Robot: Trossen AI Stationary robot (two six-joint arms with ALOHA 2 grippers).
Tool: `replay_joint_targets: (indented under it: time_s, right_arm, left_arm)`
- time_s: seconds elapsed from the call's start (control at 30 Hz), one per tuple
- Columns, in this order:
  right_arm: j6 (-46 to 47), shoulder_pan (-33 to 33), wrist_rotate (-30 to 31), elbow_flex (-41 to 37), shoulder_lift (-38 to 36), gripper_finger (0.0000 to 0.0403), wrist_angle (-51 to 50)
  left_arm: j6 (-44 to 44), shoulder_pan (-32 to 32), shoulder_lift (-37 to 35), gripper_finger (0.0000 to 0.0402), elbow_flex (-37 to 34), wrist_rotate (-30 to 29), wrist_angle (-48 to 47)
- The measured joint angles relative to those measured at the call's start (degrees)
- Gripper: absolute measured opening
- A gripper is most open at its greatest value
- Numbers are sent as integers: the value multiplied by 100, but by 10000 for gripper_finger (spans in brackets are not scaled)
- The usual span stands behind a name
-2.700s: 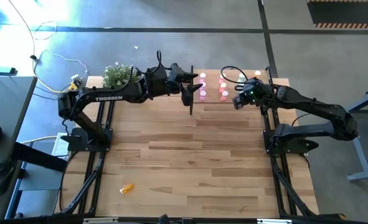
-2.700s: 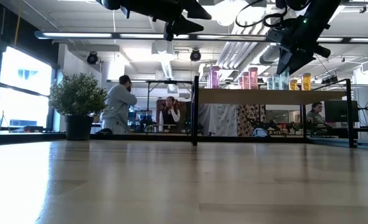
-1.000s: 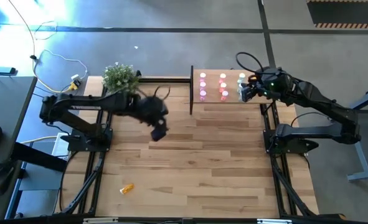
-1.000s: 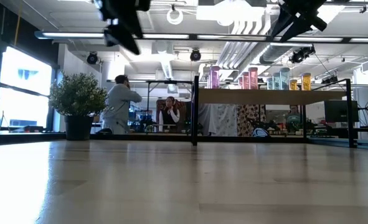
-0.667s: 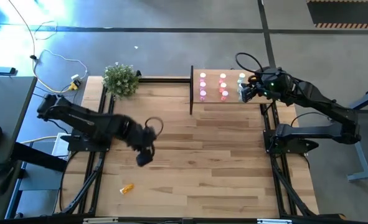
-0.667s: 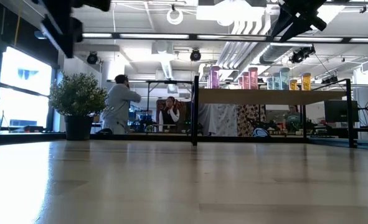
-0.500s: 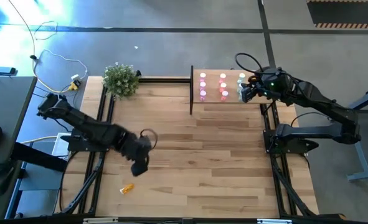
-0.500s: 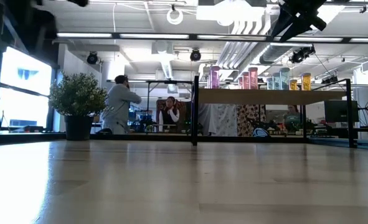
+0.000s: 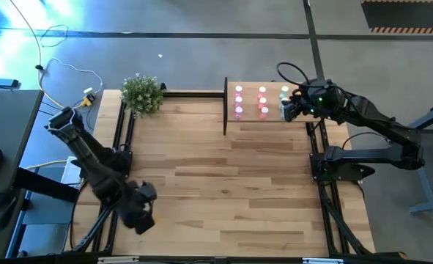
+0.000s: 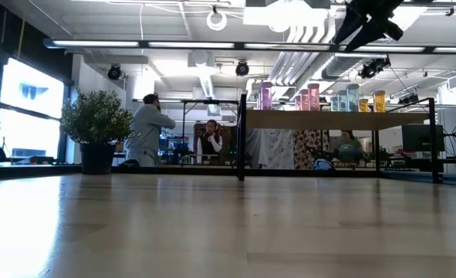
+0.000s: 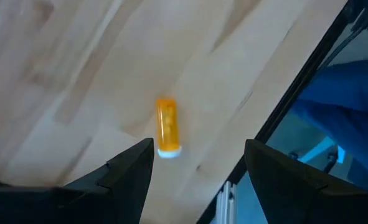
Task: Pick and place medicine bottles onto shelf by color
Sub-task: Put the orange pill bottle on the shelf aligned with the other orange pill bottles
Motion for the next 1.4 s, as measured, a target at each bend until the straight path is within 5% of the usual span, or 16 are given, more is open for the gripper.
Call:
replay_joint_targets:
  time_s: [0.3,0.67,0.93,1.4]
  right_arm:
    - [259,0,-26,0,4,181,-2]
    - [276,0,-177,0,4,181,-2]
    - [266,0,-177,0,4,181,-4]
    - [259,0,-306,0,4,181,-54]
  left_arm:
    - [-1006,-802,152,243,0,-698,-81]
    - [-238,-605,1396,243,0,-583,29]
    - [25,-249,2145,243,0,18,372]
    - [97,-159,2350,243,0,11,601]
